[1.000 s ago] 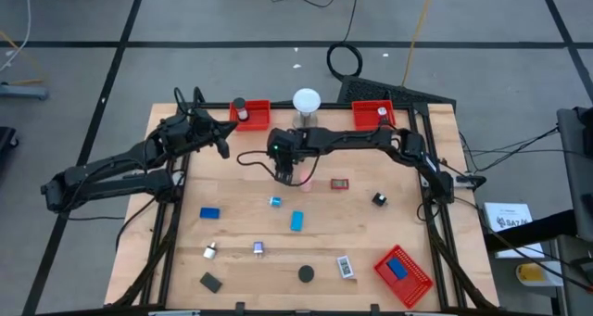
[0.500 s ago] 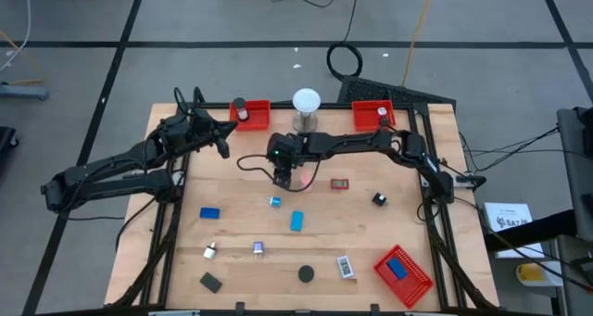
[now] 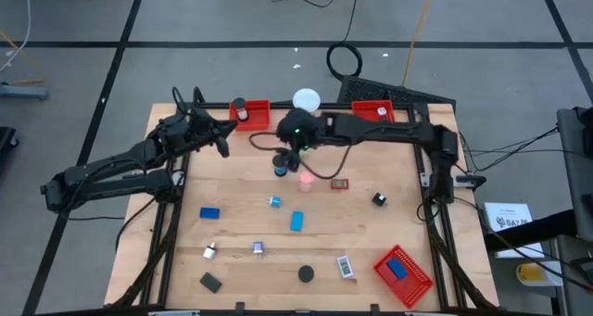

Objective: Pick & Place Office items
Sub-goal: Put the blue hourglass into the top left red bin

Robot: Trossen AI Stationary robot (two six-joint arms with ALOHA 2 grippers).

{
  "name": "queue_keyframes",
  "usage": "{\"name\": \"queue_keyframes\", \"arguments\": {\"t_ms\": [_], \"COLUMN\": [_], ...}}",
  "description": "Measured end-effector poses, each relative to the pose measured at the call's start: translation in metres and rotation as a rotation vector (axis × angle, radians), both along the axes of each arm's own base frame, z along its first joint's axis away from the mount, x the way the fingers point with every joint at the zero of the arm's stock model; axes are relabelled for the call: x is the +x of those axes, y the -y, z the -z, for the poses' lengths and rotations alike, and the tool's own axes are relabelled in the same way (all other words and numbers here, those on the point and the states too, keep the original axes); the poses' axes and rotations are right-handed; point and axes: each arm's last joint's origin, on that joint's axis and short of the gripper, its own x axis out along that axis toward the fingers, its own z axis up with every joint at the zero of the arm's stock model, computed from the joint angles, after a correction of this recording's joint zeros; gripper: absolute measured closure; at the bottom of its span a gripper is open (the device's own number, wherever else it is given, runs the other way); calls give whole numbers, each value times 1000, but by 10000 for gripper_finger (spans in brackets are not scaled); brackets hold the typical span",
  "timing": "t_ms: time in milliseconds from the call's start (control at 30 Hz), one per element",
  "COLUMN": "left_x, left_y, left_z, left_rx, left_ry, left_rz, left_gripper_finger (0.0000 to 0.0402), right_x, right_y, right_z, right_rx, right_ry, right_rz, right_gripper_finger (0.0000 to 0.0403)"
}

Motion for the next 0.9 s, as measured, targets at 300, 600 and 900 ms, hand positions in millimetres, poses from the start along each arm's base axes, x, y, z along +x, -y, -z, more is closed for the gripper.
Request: {"name": "queue_keyframes", "arguments": {"t_ms": [300,600,900], "left_x": [3,31,90], "left_y": [4,17,20], "left_z": [-2,2,-6], "left_rx": [-139,-296,-534], "left_ry": [111,43,-212], "left_rz": [63,75,61], "left_gripper_finger": [376,376,375], "right_x": [-61,-142,-203], "right_y": [0,-10,-17], "right_z": [-7,24,40], "right_rx": [-112,37,73], "right_ry": [-14,217,369], "right_rz": [105,179,239], "right_gripper_finger": [276,394,390]}}
